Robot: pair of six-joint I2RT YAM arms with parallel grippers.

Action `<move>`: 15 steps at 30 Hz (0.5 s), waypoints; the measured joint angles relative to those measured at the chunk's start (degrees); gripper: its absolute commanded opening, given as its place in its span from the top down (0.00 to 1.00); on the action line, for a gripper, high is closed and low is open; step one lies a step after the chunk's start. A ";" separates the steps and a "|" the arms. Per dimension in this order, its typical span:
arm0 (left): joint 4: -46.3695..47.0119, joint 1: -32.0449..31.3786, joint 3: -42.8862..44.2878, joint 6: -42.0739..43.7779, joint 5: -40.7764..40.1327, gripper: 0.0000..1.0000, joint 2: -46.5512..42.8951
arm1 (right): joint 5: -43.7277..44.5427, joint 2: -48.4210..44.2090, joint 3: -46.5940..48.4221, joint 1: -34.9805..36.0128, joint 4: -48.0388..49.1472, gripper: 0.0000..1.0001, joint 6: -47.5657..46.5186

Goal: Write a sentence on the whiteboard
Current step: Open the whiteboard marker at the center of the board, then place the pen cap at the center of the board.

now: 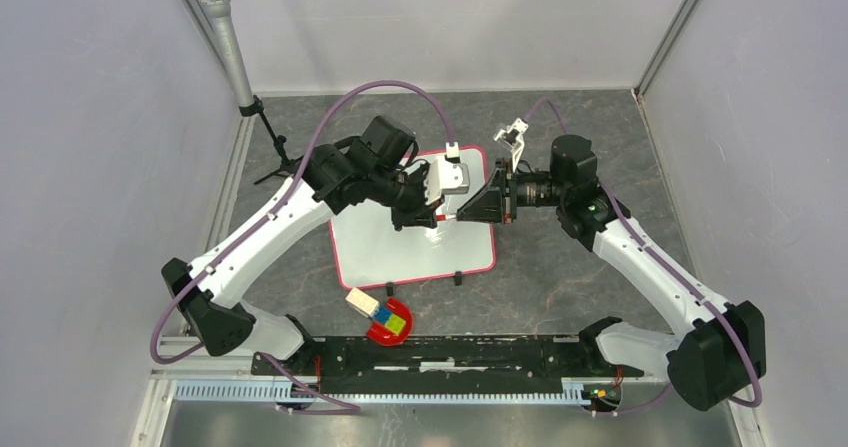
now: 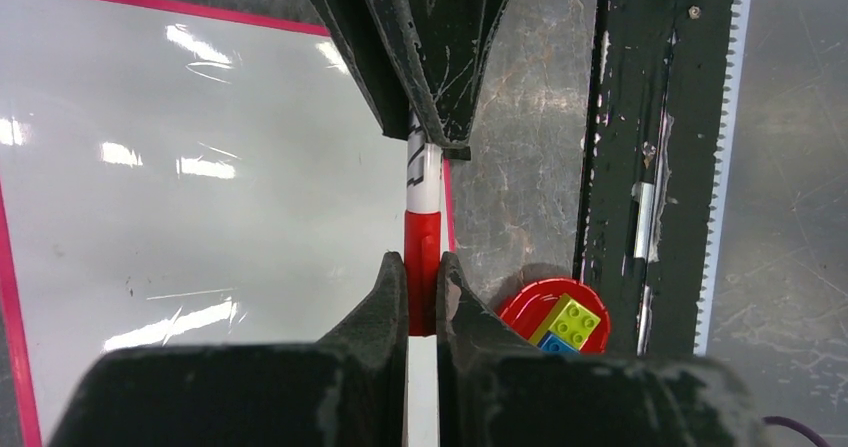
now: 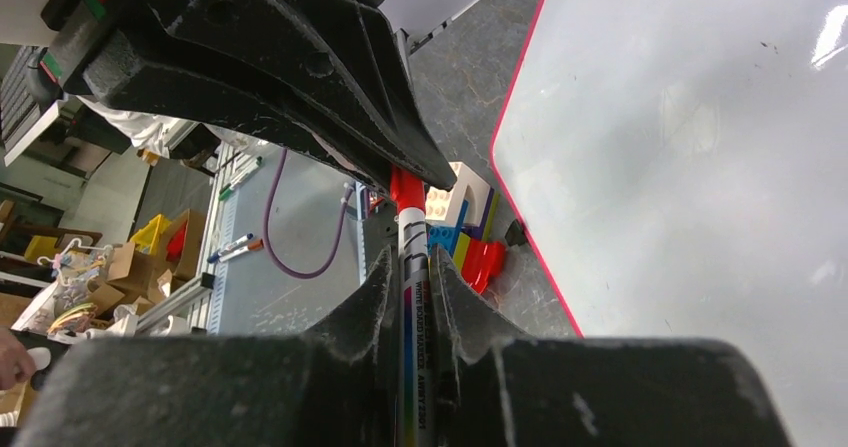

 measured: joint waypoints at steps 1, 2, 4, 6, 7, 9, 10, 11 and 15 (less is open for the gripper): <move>0.85 0.35 -0.85 -0.04 0.31 0.98 -0.20 | -0.22 0.11 0.07 -0.46 -0.46 1.00 -0.39; 1.66 0.66 -1.57 -0.04 0.55 0.98 -0.35 | -0.57 0.26 0.09 -1.03 -0.92 1.00 -0.72; 5.01 1.62 -3.98 -0.04 2.36 0.98 -1.05 | -1.55 0.44 0.20 -2.45 -2.01 1.00 -1.36; 8.35 2.23 -6.40 0.00 3.34 0.98 -1.95 | -2.80 0.57 0.57 -4.15 -2.97 1.00 -1.97; 8.04 2.73 -7.43 0.02 2.89 0.98 -2.62 | -3.76 0.55 0.74 -6.12 -4.15 1.00 -2.56; 6.36 4.81 -10.34 0.07 2.40 0.98 -4.70 | -4.81 0.48 0.94 -10.03 -5.40 1.00 -3.19; 5.53 5.73 -11.58 0.09 1.97 0.98 -5.57 | -5.49 0.52 1.27 -12.50 -6.36 1.00 -3.78; 4.96 6.27 -12.41 0.13 1.60 0.98 -6.10 | -6.01 0.52 1.75 -14.56 -7.41 1.00 -4.57; 2.89 7.58 -14.88 0.37 1.40 0.98 -6.97 | -7.98 0.55 4.31 -19.80 -12.15 1.00 -8.87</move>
